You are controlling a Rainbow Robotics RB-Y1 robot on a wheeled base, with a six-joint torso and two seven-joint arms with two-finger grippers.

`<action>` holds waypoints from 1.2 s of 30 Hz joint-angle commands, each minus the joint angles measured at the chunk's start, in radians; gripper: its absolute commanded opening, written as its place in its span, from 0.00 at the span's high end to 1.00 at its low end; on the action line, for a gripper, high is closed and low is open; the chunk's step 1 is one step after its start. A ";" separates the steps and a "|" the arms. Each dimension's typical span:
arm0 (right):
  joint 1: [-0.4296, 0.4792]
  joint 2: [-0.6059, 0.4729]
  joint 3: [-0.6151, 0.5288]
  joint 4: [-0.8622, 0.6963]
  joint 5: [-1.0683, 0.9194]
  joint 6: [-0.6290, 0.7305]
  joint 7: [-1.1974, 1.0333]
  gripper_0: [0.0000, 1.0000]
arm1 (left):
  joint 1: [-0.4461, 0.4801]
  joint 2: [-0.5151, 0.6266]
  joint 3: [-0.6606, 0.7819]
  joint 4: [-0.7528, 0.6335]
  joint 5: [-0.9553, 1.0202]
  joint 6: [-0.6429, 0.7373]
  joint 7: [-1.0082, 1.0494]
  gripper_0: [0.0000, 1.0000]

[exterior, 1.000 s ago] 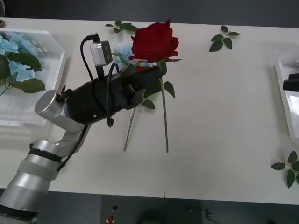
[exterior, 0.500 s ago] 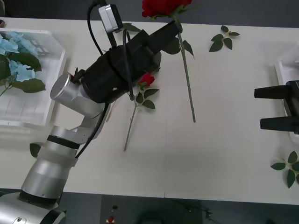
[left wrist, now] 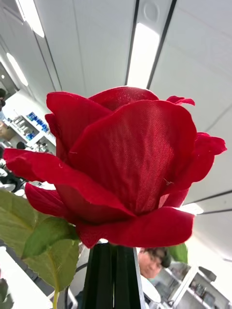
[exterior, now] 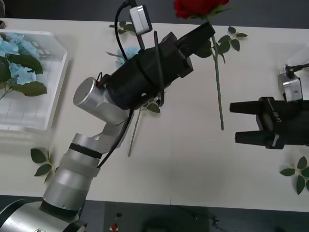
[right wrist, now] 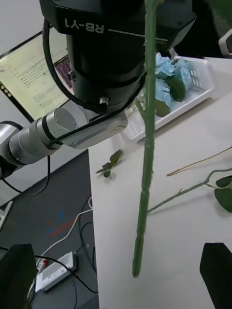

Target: Put the red flowers into the right box and the blue flowers into the left box

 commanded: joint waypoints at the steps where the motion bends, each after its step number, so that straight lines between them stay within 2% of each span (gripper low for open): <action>1: -0.057 0.028 0.046 -0.031 0.021 -0.033 0.060 0.00 | -0.016 -0.010 -0.003 -0.021 -0.014 0.001 0.005 1.00; 7: -0.095 0.048 0.121 -0.031 0.024 -0.106 0.075 0.00 | -0.016 -0.010 -0.012 -0.013 -0.025 -0.001 0.005 1.00; 24: -0.141 0.076 0.235 -0.031 0.038 -0.236 0.082 0.00 | -0.010 -0.010 -0.012 -0.013 -0.030 -0.001 0.005 1.00; 25: -0.144 0.079 0.243 -0.031 0.038 -0.244 0.082 0.36 | -0.010 -0.010 -0.012 -0.013 -0.030 -0.001 0.005 1.00; 26: -0.146 0.079 0.247 -0.031 0.038 -0.248 0.082 0.86 | -0.010 -0.010 -0.012 -0.013 -0.030 -0.001 0.005 1.00; 27: -0.146 0.079 0.250 -0.031 0.038 -0.256 0.082 1.00 | -0.010 -0.010 -0.012 -0.013 -0.031 -0.001 0.005 1.00; 36: -0.148 0.079 0.252 -0.031 0.033 -0.262 0.082 1.00 | -0.007 -0.010 -0.012 -0.013 -0.047 -0.001 0.005 1.00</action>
